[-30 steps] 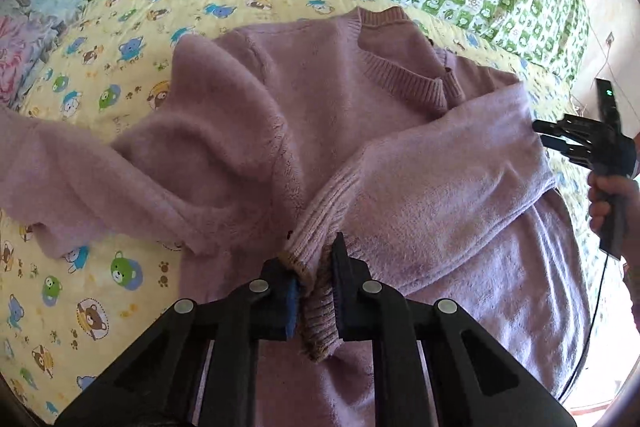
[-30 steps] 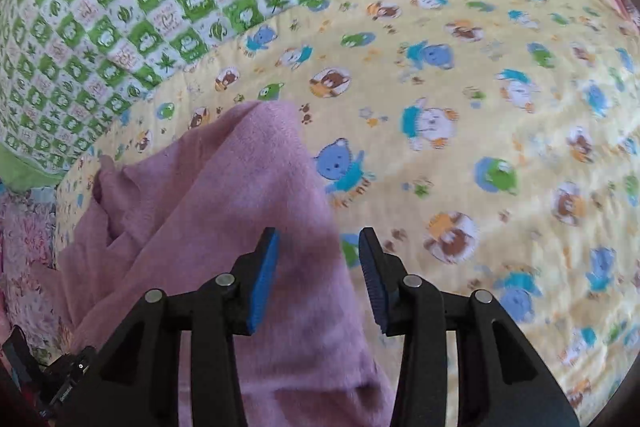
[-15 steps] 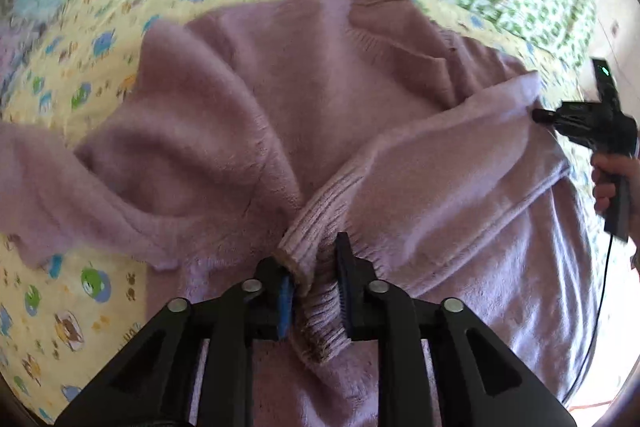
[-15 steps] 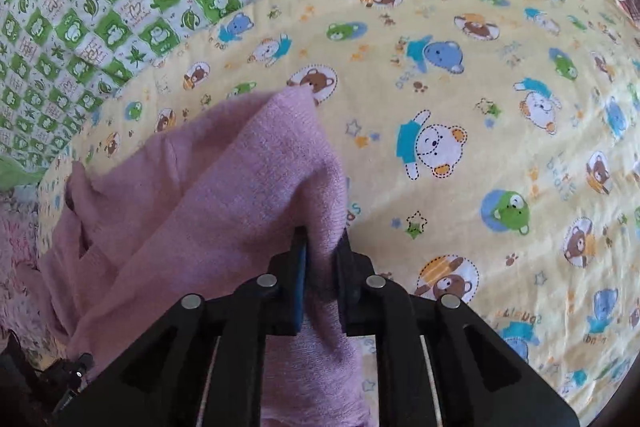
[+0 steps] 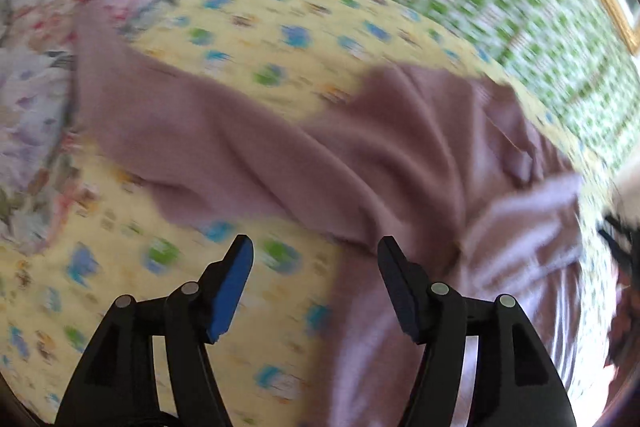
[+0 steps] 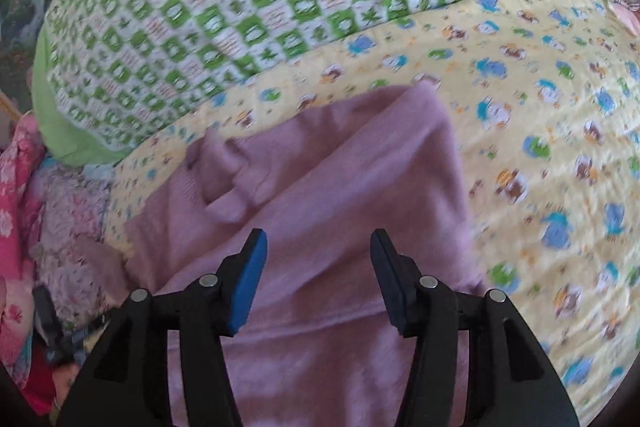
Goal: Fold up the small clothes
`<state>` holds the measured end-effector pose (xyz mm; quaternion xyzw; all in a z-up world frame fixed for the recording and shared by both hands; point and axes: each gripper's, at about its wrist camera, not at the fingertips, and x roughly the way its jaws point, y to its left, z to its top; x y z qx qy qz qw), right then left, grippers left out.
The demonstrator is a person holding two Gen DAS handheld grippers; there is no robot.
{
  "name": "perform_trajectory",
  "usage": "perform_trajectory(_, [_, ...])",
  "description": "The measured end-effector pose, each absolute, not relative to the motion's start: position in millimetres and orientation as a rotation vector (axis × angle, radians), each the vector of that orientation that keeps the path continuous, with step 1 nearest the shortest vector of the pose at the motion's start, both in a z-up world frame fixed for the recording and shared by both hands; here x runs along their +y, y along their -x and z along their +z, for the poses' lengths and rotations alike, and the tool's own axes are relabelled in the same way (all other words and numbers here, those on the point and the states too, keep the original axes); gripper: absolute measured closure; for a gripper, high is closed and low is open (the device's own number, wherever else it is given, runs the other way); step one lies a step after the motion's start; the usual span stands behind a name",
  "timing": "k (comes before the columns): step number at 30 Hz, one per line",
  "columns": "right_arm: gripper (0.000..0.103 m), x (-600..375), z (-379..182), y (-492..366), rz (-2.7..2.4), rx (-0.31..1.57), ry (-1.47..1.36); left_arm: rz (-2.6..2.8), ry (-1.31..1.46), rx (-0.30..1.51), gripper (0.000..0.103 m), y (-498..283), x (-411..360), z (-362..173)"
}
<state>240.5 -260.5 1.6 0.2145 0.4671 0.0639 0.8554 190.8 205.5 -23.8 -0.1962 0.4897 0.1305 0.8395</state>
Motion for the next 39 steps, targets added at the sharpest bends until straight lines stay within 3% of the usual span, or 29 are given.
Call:
perform_trajectory(8, [0.048,-228,-15,-213,0.215,1.042,-0.439,0.514,0.449,1.071,0.037,-243,297,-4])
perform_trajectory(16, [0.048,-235,-27,-207,0.208,1.075,-0.454,0.632,0.593,1.259,0.037,-289,362,-48])
perform_trajectory(19, [0.048,-244,-31,-205,0.194,1.087,-0.471,0.645,0.536,1.288,0.054,-291,362,-63])
perform_trajectory(21, [0.048,-250,-32,-204,0.187,1.087,-0.48,0.637,0.475,1.253,0.09,-290,355,-60])
perform_trajectory(24, [0.048,-256,-32,-202,0.177,1.081,-0.485,0.591,0.378,1.192,0.097,-287,325,-36])
perform_trajectory(27, [0.048,-258,-30,-201,0.174,1.071,-0.492,0.442,0.319,1.07,0.098,-284,273,10])
perform_trajectory(32, [0.048,-249,-19,-200,0.178,1.04,-0.503,-0.025,0.263,0.843,0.097,-273,125,96])
perform_trajectory(34, [0.048,-246,-15,-200,0.178,1.026,-0.513,-0.203,0.226,0.832,0.093,-271,59,99])
perform_trajectory(37, [0.048,-242,-9,-200,0.18,1.012,-0.509,-0.286,0.162,0.899,0.072,-265,-4,77])
perform_trajectory(39, [0.048,-240,-8,-201,0.179,1.018,-0.497,-0.301,0.155,0.957,0.071,-259,-17,55])
